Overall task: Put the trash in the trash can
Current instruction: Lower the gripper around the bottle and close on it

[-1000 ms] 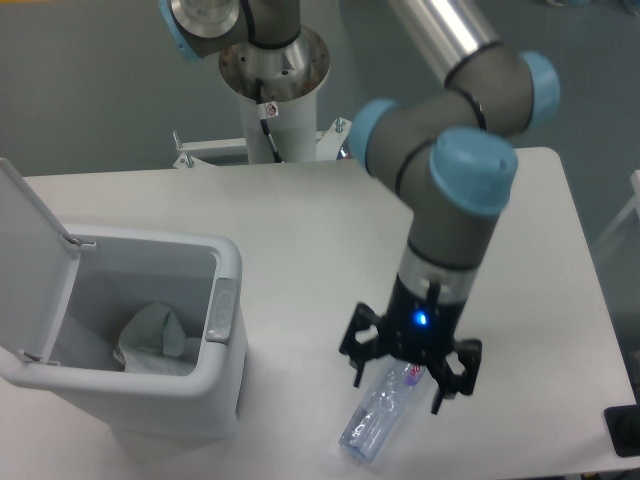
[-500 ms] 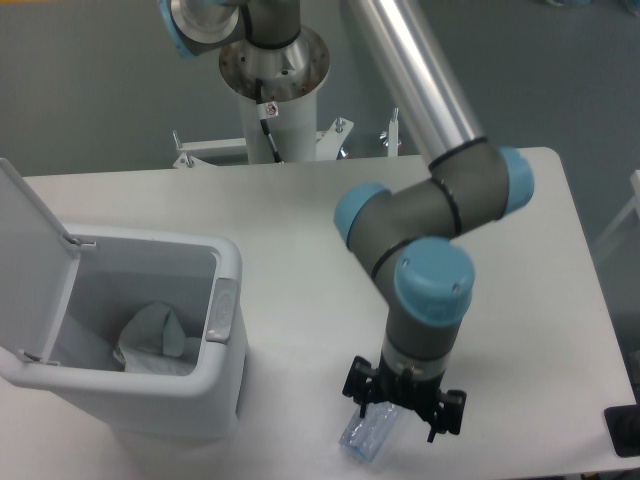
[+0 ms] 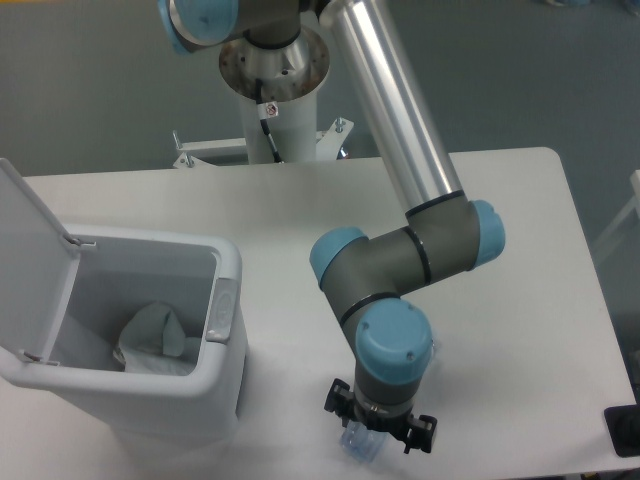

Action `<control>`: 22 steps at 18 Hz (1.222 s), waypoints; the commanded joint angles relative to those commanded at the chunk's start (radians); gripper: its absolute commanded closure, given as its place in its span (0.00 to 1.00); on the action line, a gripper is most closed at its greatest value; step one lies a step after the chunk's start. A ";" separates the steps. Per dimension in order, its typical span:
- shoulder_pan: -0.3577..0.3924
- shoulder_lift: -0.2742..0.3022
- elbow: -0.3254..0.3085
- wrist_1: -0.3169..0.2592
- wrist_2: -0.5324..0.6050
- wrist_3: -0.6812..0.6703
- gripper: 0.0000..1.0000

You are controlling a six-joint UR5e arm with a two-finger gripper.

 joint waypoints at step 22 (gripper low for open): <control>-0.034 -0.003 0.005 0.005 0.072 -0.008 0.83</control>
